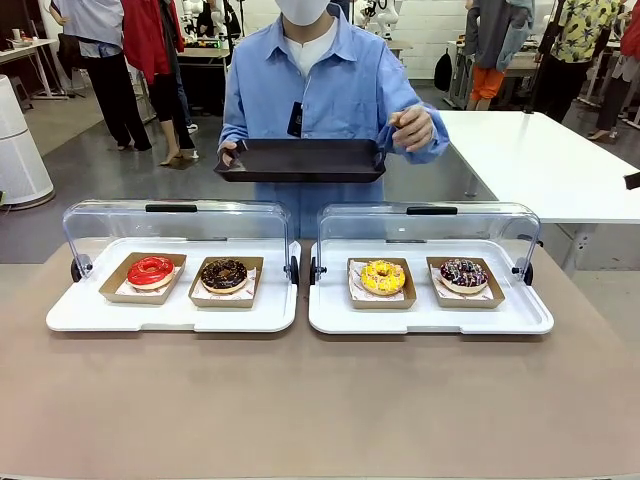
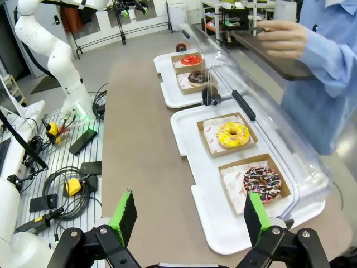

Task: Provide the desired donut to the person.
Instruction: Pick up and lift the Paper togo box containing the Donut pointed at by the person.

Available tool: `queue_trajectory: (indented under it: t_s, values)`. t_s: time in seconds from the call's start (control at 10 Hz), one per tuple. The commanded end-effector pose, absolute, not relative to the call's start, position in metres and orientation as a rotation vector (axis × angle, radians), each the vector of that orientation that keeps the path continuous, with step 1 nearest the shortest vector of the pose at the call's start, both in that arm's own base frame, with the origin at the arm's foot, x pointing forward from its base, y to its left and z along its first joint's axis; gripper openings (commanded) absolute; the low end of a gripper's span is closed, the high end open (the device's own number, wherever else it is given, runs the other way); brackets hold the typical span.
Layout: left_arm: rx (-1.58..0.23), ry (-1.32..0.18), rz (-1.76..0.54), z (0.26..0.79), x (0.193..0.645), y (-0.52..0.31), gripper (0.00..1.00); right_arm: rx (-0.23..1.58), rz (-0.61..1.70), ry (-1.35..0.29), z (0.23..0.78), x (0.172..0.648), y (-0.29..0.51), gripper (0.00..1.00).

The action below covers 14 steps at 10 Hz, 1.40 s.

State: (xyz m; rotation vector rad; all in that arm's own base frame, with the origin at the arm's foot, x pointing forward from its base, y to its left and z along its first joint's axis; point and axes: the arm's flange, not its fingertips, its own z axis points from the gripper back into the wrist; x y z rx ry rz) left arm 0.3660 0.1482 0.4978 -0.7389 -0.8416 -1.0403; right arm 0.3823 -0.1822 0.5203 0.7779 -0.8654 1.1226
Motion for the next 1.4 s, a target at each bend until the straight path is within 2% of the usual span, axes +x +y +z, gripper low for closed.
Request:
queue_trajectory:
  t_s: [0.0,1.3]
  values:
    - [-0.746,-0.866,-1.042,0.4978,0.3666,0.1492,1.00,0.791,1.122,-0.883,0.5186,0.3830,-0.1801,1.00]
    - [-0.746,-0.866,-1.042,0.4978,0.3666,0.1492,1.00,0.791,1.122,-0.883,0.5186,0.3830,-0.1801,1.00]
